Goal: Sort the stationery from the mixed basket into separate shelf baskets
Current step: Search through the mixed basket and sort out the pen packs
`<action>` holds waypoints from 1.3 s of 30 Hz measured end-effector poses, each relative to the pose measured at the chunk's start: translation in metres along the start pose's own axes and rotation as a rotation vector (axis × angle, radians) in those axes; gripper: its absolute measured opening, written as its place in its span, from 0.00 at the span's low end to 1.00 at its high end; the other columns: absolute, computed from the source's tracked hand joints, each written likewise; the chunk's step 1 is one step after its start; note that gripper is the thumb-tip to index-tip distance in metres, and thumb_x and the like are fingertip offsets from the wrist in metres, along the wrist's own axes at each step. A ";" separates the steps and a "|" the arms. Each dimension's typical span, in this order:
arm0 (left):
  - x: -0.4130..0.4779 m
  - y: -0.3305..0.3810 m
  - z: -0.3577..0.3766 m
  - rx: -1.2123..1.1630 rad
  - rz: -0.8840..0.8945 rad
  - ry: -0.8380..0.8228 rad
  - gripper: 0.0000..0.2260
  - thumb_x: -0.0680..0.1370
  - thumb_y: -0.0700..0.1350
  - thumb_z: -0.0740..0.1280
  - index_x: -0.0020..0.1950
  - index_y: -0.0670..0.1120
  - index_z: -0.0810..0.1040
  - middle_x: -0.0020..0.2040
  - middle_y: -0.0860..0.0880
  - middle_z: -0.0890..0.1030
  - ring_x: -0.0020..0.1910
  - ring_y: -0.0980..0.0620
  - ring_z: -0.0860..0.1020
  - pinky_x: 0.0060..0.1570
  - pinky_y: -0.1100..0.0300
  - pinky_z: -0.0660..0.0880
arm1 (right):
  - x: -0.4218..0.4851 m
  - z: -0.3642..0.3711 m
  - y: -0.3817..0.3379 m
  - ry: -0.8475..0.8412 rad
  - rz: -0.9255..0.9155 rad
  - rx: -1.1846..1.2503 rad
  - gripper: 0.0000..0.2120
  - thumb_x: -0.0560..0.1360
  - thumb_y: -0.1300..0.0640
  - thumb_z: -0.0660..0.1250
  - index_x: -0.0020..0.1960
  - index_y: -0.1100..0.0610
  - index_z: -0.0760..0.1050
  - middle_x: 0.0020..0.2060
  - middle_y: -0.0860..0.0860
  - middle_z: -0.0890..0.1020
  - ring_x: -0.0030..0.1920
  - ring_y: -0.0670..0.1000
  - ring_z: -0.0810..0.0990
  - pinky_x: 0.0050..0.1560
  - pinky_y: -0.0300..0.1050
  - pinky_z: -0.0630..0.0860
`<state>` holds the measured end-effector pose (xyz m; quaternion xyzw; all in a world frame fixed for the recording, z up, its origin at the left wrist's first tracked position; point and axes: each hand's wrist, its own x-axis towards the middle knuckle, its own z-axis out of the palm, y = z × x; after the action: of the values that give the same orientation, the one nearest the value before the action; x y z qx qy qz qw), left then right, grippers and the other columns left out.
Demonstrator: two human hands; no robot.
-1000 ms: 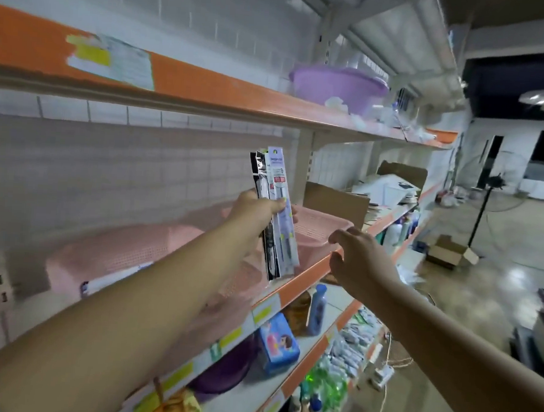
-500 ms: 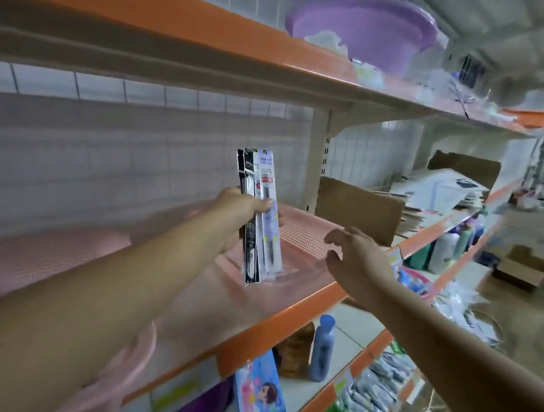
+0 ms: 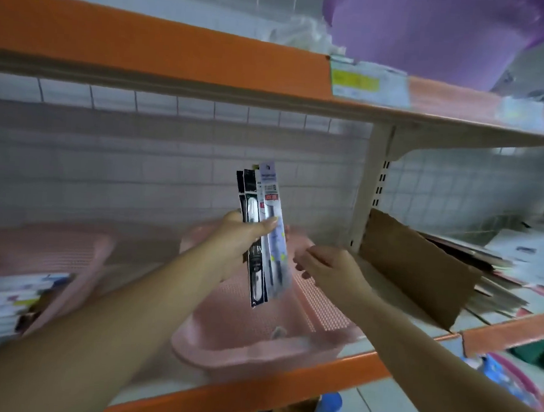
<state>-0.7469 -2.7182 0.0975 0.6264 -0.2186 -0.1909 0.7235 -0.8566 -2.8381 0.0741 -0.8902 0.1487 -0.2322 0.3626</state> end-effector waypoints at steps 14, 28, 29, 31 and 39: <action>0.015 -0.020 -0.039 -0.151 -0.145 0.164 0.19 0.73 0.39 0.70 0.61 0.37 0.72 0.60 0.45 0.72 0.67 0.47 0.67 0.67 0.52 0.63 | 0.034 0.053 -0.026 -0.154 0.093 0.332 0.07 0.70 0.62 0.71 0.42 0.67 0.80 0.28 0.52 0.76 0.21 0.42 0.68 0.24 0.32 0.64; 0.023 -0.044 -0.091 -0.106 -0.033 0.577 0.09 0.75 0.34 0.67 0.36 0.43 0.74 0.35 0.45 0.76 0.36 0.46 0.76 0.39 0.55 0.74 | 0.085 0.082 -0.011 -0.393 0.441 0.042 0.10 0.70 0.61 0.72 0.34 0.60 0.73 0.27 0.53 0.73 0.25 0.47 0.68 0.23 0.37 0.63; 0.021 -0.047 -0.095 -0.137 -0.035 0.579 0.07 0.75 0.33 0.66 0.38 0.42 0.75 0.35 0.45 0.76 0.34 0.47 0.76 0.35 0.58 0.73 | 0.088 0.088 -0.010 -0.459 0.467 -0.011 0.11 0.71 0.60 0.72 0.34 0.61 0.72 0.26 0.53 0.72 0.24 0.48 0.67 0.23 0.36 0.62; 0.019 -0.050 -0.098 -0.188 -0.042 0.583 0.03 0.75 0.32 0.65 0.42 0.38 0.75 0.36 0.44 0.76 0.33 0.47 0.76 0.32 0.59 0.71 | 0.094 0.106 -0.005 -0.534 0.518 -0.070 0.12 0.71 0.62 0.72 0.32 0.62 0.71 0.23 0.53 0.72 0.22 0.48 0.65 0.21 0.35 0.61; 0.023 -0.055 -0.103 -0.113 -0.075 0.575 0.03 0.74 0.31 0.66 0.43 0.38 0.75 0.35 0.44 0.77 0.32 0.48 0.76 0.32 0.59 0.71 | 0.090 0.150 0.014 -0.537 0.516 0.169 0.10 0.70 0.60 0.73 0.43 0.67 0.78 0.33 0.58 0.81 0.30 0.52 0.81 0.30 0.41 0.79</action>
<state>-0.6704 -2.6541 0.0328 0.6211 0.0297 -0.0442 0.7819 -0.7034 -2.7999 -0.0031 -0.8196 0.2478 0.0968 0.5074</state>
